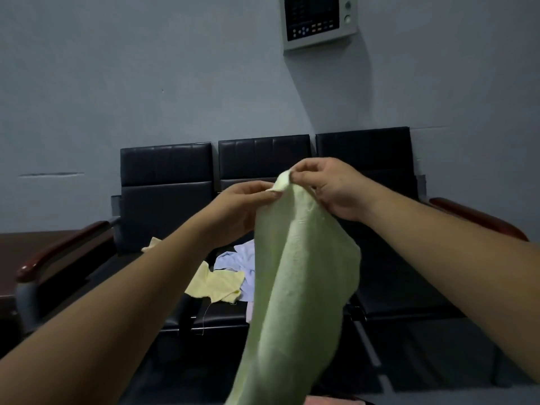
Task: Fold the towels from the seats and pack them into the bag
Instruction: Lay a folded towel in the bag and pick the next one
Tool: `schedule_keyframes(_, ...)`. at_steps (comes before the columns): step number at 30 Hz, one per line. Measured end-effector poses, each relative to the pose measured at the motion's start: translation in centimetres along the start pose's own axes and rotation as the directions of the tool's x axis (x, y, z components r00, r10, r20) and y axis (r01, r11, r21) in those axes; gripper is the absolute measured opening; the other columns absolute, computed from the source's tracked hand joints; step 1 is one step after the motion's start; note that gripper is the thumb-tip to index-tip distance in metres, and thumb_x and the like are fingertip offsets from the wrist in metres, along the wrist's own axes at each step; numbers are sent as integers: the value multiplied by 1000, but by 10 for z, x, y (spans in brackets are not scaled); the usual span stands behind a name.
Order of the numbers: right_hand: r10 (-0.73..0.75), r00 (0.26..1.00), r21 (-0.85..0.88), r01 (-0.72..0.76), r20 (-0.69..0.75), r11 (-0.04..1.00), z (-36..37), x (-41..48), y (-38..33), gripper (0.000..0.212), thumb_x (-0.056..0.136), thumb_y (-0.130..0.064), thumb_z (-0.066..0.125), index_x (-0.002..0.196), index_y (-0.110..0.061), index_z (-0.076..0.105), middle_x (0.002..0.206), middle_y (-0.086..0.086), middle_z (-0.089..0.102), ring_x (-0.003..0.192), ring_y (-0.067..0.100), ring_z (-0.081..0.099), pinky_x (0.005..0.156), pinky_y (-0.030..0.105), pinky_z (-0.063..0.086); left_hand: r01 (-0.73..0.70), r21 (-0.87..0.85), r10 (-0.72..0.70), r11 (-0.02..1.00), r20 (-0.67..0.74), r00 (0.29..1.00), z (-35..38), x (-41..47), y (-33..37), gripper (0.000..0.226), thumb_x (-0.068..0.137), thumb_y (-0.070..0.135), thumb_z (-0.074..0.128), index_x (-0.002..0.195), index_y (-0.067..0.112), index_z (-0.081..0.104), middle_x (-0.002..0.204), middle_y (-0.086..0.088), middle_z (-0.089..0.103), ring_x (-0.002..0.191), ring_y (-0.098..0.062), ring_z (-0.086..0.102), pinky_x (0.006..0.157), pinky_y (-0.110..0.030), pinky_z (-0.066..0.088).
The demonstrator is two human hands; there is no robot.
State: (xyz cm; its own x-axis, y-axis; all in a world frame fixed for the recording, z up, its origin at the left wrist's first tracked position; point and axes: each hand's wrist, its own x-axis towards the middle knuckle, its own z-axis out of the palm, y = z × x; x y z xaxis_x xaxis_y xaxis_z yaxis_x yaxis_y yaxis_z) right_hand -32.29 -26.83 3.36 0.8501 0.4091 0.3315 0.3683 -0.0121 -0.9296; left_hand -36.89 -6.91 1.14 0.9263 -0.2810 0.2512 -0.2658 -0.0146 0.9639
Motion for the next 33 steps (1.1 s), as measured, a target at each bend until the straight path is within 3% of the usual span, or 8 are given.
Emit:
schedule_keyframes(5, 14, 999, -24, -12, 53, 1000, 1, -3, 14, 22, 92, -12, 71, 107, 3, 69, 89, 9, 73, 78, 21, 69, 69, 30, 60, -85, 130, 107, 988, -170, 980, 0, 1, 2, 20, 101, 19, 56, 103, 6, 72, 84, -6, 71, 74, -15, 66, 68, -26, 55)
schedule_keyframes(9, 300, 899, -291, -208, 320, 934, -17, -15, 47, 34, 85, -12, 77, 115, 2, 69, 109, 14, 75, 101, 31, 73, 90, 39, 59, -6, 157, 64, 988, -371, 926, -11, 7, -4, 16, 100, 22, 60, 99, 15, 73, 93, -4, 70, 86, -18, 63, 81, -33, 52)
schedule_keyframes(15, 468, 872, -674, -258, 147, 692, -55, -21, 91, 27, 75, -29, 88, 94, -10, 80, 91, 4, 79, 91, 24, 75, 83, 35, 61, 55, 149, 39, 987, -563, 826, -48, 7, -22, 17, 96, 30, 66, 107, 19, 73, 102, -2, 71, 96, -22, 67, 91, -40, 55)
schedule_keyframes(19, 441, 897, -601, -364, -20, 712, -82, -20, 100, 20, 79, -27, 85, 88, -11, 79, 81, 1, 74, 72, 12, 66, 66, 26, 53, 80, 177, 57, 981, -657, 752, -71, 5, -30, 10, 98, 28, 63, 93, 25, 71, 94, -1, 70, 88, -21, 65, 90, -43, 54)
schedule_keyframes(23, 369, 896, -151, -412, -246, 899, -90, -15, 107, 21, 82, -18, 81, 99, -7, 77, 100, 8, 74, 98, 22, 67, 89, 39, 54, 141, 243, 65, 960, -682, 728, -83, 4, -39, 15, 100, 27, 59, 90, 22, 69, 93, -4, 70, 91, -24, 66, 86, -41, 57)
schedule_keyframes(25, 324, 880, 46, -329, -347, 943, -85, -12, 106, 20, 84, -17, 79, 102, -7, 75, 99, 7, 73, 97, 24, 67, 84, 38, 55, 145, 247, 66, 958, -684, 727, -84, 5, -41, 18, 99, 23, 59, 85, 19, 70, 89, -6, 69, 88, -25, 66, 83, -39, 58)
schedule_keyframes(29, 128, 834, -114, -222, -537, 968, -70, -4, 103, 6, 85, -17, 80, 87, -14, 75, 86, 1, 73, 81, 13, 68, 67, 23, 50, 112, 278, 73, 954, -580, 811, -77, 6, -36, 20, 97, 8, 54, 93, 14, 73, 97, -13, 68, 90, -24, 64, 85, -39, 59)
schedule_keyframes(33, 98, 835, -165, -220, -541, 961, -58, 4, 96, 8, 88, -18, 78, 89, -10, 75, 74, 2, 69, 56, 9, 55, 52, 23, 46, 93, 328, 19, 940, -324, 946, -74, 2, -26, 29, 98, 3, 52, 106, 17, 75, 103, -16, 63, 90, -26, 62, 85, -41, 59)
